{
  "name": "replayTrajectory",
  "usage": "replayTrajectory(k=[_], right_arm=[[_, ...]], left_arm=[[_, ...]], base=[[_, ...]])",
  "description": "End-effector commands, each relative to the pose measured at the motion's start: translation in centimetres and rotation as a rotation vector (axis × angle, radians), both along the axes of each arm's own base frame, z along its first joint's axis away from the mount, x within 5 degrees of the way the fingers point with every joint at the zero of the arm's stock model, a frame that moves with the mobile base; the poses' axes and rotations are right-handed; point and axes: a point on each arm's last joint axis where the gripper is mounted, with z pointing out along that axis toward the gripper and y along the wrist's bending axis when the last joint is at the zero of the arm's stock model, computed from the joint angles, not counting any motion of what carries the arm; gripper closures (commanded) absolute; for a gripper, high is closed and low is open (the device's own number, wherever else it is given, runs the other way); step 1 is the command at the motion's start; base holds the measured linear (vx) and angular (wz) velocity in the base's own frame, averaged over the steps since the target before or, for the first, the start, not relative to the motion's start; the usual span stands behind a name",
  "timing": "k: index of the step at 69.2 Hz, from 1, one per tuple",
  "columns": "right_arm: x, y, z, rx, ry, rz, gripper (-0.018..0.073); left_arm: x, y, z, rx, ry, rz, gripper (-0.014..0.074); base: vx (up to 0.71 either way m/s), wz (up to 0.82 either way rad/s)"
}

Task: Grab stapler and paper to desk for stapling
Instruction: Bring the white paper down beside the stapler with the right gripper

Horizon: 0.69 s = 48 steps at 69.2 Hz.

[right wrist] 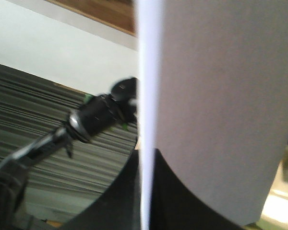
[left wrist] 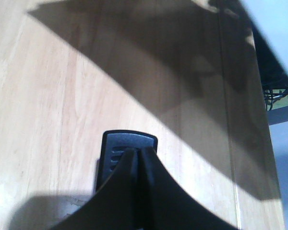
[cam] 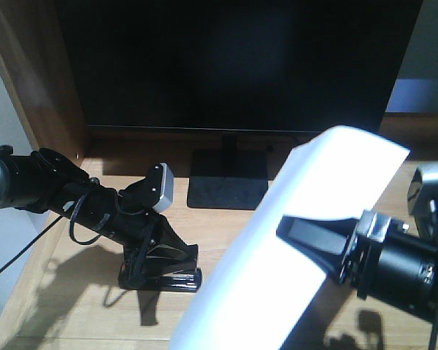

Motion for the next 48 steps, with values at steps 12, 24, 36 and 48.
replayTrajectory(k=[12, 24, 36, 48], right_arm=[[-0.6, -0.2, -3.2, -0.093, 0.100, 0.012, 0.0560], [-0.2, -0.5, -4.9, -0.225, 0.141, 0.015, 0.0560], [0.0, -0.8, -6.4, -0.353, 0.165, 0.033, 0.0560], [0.1, -0.9, -6.9, -0.395, 0.177, 0.038, 0.0560]], left_arm=[[0.0, -0.5, 2.4, -0.068, -0.026, 0.008, 0.0603], [0.0, -0.5, 2.4, -0.068, -0.026, 0.008, 0.0603], [0.0, -0.5, 2.4, -0.068, -0.026, 0.008, 0.0603], [0.0, -0.5, 2.4, -0.068, -0.026, 0.008, 0.0603]], base=[[0.00, 0.00], [0.00, 0.00], [0.00, 0.00], [0.00, 0.00]])
